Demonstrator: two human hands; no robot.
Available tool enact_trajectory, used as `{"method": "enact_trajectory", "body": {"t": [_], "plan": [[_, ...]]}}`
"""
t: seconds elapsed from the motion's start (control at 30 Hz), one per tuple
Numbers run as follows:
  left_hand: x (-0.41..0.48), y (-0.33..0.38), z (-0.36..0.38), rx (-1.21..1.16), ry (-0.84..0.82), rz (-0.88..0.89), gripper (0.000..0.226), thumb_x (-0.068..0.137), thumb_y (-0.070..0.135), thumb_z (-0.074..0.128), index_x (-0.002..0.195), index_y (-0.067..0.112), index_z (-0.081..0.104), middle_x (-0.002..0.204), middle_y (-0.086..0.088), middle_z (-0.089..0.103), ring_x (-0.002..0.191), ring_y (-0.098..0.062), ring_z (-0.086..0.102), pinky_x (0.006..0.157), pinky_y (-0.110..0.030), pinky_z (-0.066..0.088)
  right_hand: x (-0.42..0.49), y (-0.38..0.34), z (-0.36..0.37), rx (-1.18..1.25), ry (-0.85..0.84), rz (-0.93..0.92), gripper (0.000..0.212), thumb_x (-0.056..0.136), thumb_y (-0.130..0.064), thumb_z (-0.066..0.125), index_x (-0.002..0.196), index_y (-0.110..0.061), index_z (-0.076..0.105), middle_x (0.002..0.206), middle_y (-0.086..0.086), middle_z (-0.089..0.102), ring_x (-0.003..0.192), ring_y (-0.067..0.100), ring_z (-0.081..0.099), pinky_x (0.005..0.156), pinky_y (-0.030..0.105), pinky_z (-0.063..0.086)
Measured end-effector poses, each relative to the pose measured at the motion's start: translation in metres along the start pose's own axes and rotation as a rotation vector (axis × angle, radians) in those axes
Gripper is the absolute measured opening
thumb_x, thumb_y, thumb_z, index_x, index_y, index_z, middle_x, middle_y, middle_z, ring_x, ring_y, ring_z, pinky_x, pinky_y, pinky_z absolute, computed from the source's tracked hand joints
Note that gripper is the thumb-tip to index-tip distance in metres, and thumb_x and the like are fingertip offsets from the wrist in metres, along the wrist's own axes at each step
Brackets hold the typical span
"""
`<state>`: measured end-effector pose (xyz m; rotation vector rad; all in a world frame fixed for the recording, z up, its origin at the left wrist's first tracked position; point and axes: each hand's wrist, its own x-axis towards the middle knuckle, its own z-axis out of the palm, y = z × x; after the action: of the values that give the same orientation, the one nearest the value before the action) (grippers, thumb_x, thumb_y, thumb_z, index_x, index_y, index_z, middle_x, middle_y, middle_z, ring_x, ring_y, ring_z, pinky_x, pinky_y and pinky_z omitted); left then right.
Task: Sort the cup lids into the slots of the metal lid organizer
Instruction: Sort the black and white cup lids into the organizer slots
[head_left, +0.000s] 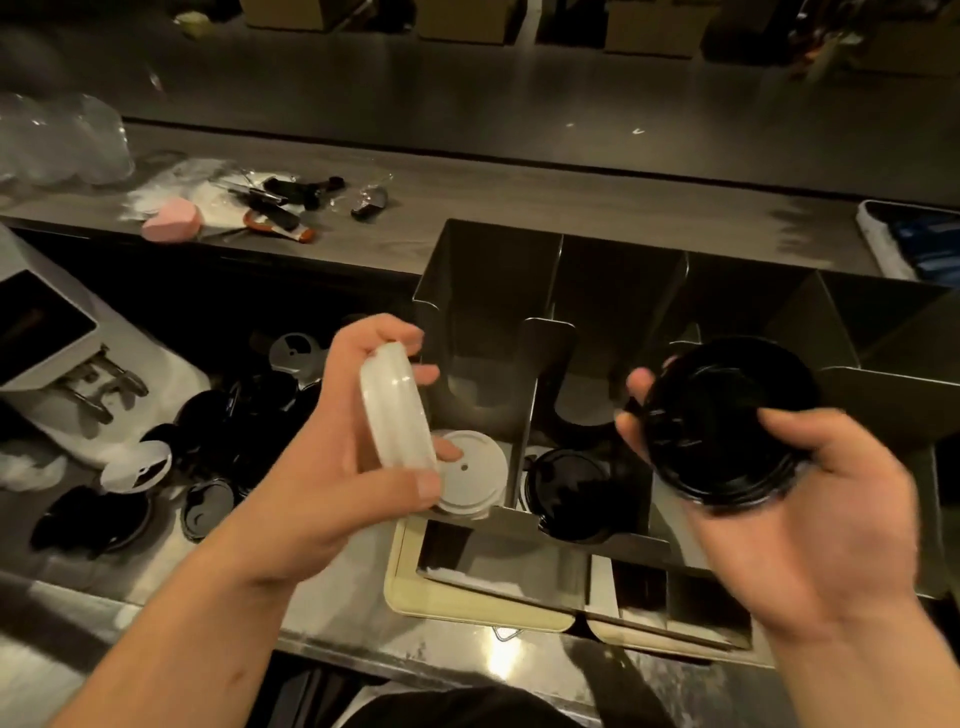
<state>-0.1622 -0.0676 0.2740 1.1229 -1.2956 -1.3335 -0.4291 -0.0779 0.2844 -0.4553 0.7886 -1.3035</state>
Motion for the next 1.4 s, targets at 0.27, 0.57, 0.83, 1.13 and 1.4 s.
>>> {"method": "enact_trajectory", "body": {"t": [0.27,0.57,0.83,1.13,1.4], "plan": [[0.027,-0.006,0.024,1.096,-0.185,0.079,0.104,0.072,0.033,0.082,0.143,0.049,0.008,0.128,0.037,0.015,0.113,0.01,0.03,0.092,-0.015,0.036,0.003,-0.01,-0.057,0.058,0.072,0.126,0.059,0.105,-0.041,0.036,0.154,-0.017,0.015,0.159,0.018,0.011,0.148,0.043,0.013,0.113,0.065,0.018],[0.045,-0.04,0.032,1.659,-0.328,0.104,0.09,0.077,0.023,0.078,0.151,0.024,0.028,0.156,0.002,0.029,0.14,-0.019,0.029,0.113,-0.026,0.03,0.007,-0.01,-0.083,0.314,-0.141,0.383,0.062,0.099,-0.034,0.028,0.157,-0.019,0.009,0.16,0.015,-0.005,0.151,0.041,-0.006,0.113,0.066,0.008],[0.052,-0.053,0.049,1.923,-0.397,0.086,0.082,0.087,0.032,0.07,0.153,0.02,0.022,0.153,-0.001,0.034,0.143,-0.026,0.025,0.117,-0.038,0.03,0.017,-0.022,-0.073,0.25,-0.254,0.307,0.067,0.092,-0.06,0.056,0.148,-0.026,0.042,0.153,0.023,0.033,0.14,0.049,0.033,0.087,0.049,0.053],[0.052,-0.062,0.052,1.845,-0.42,-0.067,0.084,0.085,0.017,0.073,0.152,0.021,0.022,0.145,-0.005,0.026,0.129,-0.018,0.035,0.098,-0.028,0.05,0.002,-0.022,-0.075,-0.212,-0.188,0.04,0.087,0.059,-0.018,0.093,0.136,-0.035,0.056,0.137,0.011,0.057,0.122,0.039,0.059,0.074,0.04,0.058],[0.051,-0.062,0.051,1.807,-0.427,-0.097,0.102,0.081,0.037,0.078,0.156,0.025,0.012,0.147,-0.002,0.029,0.133,-0.017,0.036,0.105,-0.029,0.046,-0.006,-0.013,-0.071,-1.441,0.131,-0.32,0.104,0.06,-0.042,0.092,0.141,-0.046,0.027,0.129,-0.031,0.036,0.126,-0.007,0.038,0.103,0.02,0.036]]}}
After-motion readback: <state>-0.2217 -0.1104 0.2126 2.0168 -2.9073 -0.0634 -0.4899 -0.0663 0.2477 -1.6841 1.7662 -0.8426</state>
